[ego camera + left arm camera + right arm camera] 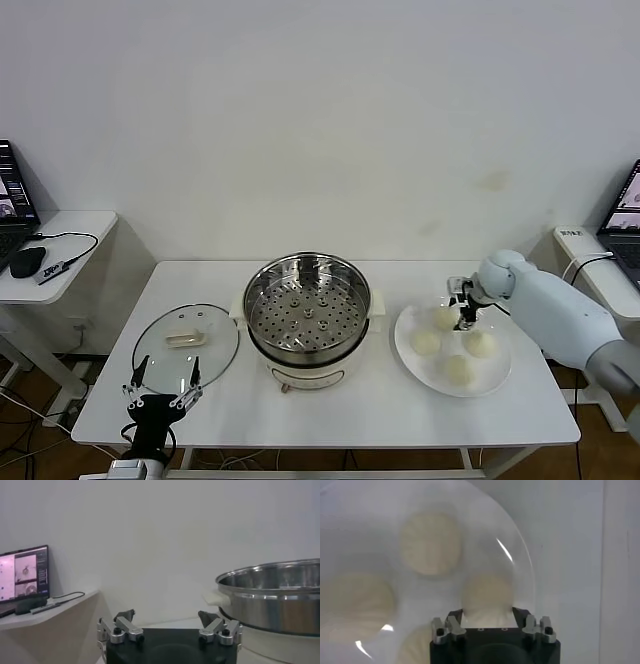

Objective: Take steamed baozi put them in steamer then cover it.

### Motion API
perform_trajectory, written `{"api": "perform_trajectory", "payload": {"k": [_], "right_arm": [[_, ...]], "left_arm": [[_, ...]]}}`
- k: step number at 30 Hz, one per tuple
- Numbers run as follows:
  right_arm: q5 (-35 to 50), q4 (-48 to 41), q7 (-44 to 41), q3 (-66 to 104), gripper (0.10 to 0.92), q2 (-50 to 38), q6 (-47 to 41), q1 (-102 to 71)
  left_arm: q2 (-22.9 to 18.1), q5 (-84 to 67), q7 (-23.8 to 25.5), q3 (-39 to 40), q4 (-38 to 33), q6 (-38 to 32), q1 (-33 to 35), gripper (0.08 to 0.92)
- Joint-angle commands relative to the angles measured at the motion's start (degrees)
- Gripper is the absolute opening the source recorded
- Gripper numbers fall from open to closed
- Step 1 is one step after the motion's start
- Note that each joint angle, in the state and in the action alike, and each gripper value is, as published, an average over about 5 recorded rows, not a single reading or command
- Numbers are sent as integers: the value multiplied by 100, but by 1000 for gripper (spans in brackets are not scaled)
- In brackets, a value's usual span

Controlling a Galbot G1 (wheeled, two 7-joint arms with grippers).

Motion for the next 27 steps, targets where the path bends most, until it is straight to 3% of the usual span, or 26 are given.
{"api": "perform_trajectory", "payload": {"k": [1,8,17,27], "right_arm": [[0,-74,-27,-27,589,60,-33,23],[13,-96,-47,-27,462,105,-75,0],[294,199,-112,-160,468,-90,-116,262],[1372,1622,-209,-980,475,-1021,-309,1360]], "left_arm": [[2,4,3,4,-4,0,4,823],[2,3,6,11,-6,-3,10,823],[22,2,15,23,3,7,1,823],[88,-67,17,55,4,18,-10,823]]}}
